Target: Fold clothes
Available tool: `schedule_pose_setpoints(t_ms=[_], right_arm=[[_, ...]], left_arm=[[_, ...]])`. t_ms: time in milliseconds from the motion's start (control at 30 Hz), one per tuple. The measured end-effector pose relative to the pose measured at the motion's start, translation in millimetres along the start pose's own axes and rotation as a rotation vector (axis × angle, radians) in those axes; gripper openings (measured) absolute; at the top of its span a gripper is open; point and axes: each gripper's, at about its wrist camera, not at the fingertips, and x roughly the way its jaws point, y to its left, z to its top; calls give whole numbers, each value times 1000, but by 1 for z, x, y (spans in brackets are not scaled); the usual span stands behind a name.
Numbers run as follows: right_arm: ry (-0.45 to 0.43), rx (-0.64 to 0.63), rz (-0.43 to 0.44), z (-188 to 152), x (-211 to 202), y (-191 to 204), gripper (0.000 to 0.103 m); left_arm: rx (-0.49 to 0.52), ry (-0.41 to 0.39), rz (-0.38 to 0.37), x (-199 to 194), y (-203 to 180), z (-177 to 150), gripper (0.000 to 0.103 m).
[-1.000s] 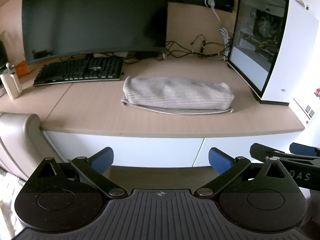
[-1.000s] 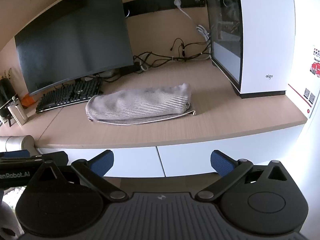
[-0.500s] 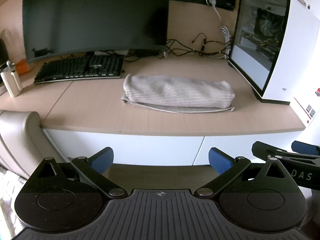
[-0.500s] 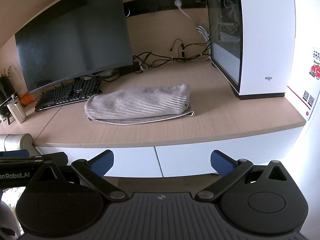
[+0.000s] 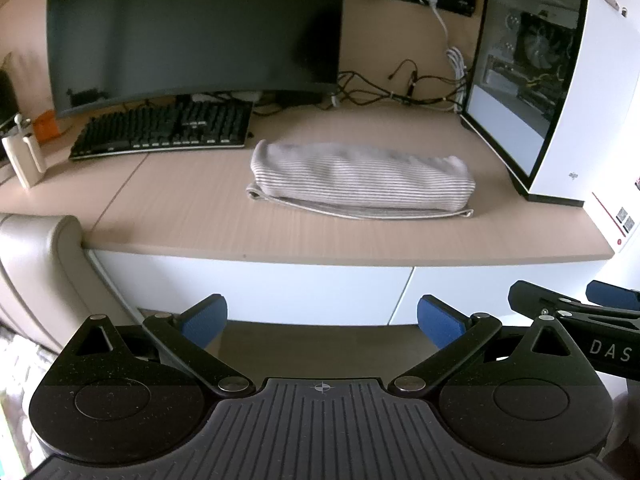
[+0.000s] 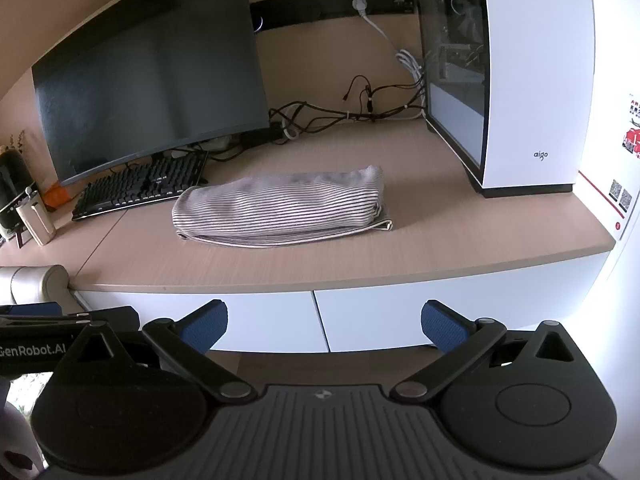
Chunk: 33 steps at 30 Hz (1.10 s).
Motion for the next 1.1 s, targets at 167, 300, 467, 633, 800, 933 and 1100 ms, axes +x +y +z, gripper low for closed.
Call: schedule_pose_setpoints(t_ms=[167, 300, 467, 633, 800, 933, 1100], right_arm=[[-1, 0, -2, 0, 0, 2, 103], [1, 1, -1, 0, 0, 3, 103], [5, 2, 1, -1, 1, 4, 103], [11, 5, 4, -2, 2, 5, 103], [24, 9, 9, -1, 6, 5, 103], [42, 2, 3, 1, 13, 5, 103], [50, -6, -39, 8, 28, -3, 103]], left_arm=[[0, 2, -1, 1, 1, 0, 103], [0, 4, -1, 1, 1, 0, 103], [-3, 9, -1, 1, 3, 0, 103], [-5, 13, -2, 2, 4, 0, 103], [-10, 34, -19, 9, 6, 3, 103], [-8, 47, -30, 16, 7, 8, 103], [-19, 67, -35, 30, 11, 15, 103]])
